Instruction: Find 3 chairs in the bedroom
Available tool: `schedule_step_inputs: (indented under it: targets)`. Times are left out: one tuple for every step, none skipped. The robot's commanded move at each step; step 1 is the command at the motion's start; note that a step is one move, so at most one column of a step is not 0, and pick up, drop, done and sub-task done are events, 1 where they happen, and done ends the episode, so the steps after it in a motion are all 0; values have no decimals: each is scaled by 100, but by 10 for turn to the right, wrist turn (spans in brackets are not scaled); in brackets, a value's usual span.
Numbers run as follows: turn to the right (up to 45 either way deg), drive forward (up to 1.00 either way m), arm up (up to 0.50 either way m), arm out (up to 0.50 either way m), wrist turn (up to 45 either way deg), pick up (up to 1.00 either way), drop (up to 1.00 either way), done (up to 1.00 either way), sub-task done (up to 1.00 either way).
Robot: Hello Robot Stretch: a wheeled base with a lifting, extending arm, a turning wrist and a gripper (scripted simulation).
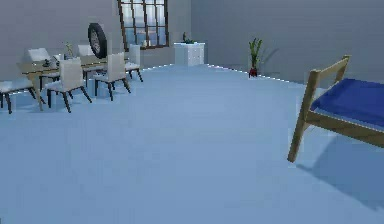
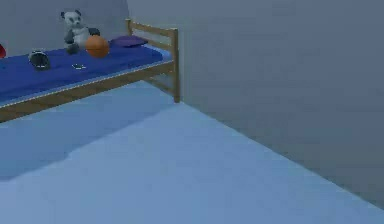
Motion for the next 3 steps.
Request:
schedule_step_inputs:
  targets:
    - [-300, 0, 0, 0, 0, 0, 0, 0, 0]
    - [0, 100, 0, 0, 0, 0, 0, 0, 0]
    - [-90, 0, 0, 0, 0, 0, 0, 0, 0]
